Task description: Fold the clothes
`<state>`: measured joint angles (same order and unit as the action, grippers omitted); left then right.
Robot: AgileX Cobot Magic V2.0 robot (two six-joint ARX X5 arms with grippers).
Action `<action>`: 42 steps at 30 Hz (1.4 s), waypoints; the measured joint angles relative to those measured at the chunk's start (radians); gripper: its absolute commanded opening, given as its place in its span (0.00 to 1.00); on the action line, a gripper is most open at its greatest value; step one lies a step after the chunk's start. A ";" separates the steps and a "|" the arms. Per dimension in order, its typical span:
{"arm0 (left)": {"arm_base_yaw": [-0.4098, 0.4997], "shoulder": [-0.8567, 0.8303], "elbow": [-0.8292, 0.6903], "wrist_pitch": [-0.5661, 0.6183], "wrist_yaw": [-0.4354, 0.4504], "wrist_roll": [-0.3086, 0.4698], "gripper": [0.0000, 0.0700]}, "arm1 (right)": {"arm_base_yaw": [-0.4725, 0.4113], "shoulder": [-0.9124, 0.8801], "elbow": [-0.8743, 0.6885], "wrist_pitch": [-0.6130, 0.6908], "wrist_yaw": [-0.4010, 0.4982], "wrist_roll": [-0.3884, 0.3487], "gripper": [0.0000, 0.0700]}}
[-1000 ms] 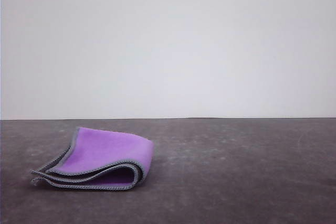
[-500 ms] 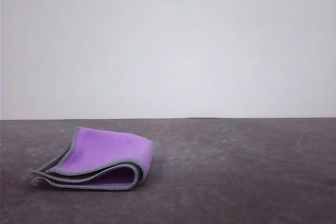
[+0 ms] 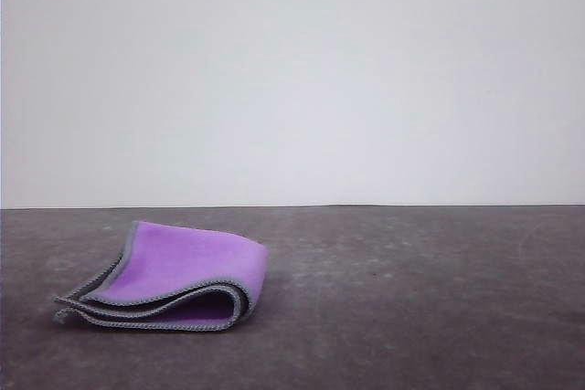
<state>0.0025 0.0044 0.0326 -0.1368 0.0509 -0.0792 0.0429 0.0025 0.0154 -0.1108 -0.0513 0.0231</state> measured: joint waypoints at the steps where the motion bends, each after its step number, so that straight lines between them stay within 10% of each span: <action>1: 0.000 0.000 0.000 0.000 0.000 0.000 0.00 | 0.000 0.000 0.000 0.000 0.000 0.000 0.02; 42: 0.000 0.000 0.000 0.000 0.000 0.000 0.00 | 0.000 0.000 0.000 0.000 0.000 0.000 0.02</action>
<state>0.0025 0.0044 0.0326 -0.1368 0.0509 -0.0792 0.0429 0.0025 0.0154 -0.1108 -0.0513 0.0231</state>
